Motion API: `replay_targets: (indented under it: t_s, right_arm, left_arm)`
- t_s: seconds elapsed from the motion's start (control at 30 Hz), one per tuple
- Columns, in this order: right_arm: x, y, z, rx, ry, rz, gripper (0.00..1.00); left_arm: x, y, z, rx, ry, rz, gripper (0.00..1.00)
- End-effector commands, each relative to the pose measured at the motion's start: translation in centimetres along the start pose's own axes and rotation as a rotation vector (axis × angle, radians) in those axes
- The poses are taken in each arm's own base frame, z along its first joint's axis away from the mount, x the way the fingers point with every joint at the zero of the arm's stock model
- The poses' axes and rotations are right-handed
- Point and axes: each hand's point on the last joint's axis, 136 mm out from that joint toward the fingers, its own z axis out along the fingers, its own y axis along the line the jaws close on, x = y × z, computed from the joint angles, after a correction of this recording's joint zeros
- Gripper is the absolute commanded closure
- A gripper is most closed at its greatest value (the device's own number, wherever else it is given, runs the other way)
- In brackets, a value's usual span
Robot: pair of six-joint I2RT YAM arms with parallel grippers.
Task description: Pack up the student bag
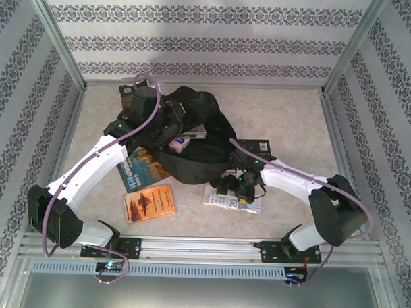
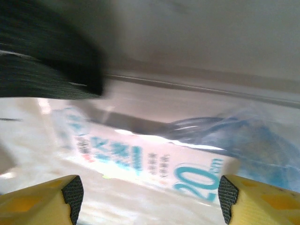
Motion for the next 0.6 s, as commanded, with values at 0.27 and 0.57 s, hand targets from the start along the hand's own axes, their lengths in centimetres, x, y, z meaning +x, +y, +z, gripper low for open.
replay_targets:
  t_s: [0.27, 0.57]
  right_arm:
    - [-0.5, -8.4, -6.1, 0.025, -0.179, 0.224, 0.21]
    - [1.2, -12.1, -3.7, 0.013, -0.091, 0.361, 0.22]
  left_arm:
    - [-1.5, -1.8, -1.5, 0.062, -0.063, 0.025, 1.00]
    - [0.9, -1.8, -0.6, 0.050, 0.012, 0.071, 1.00]
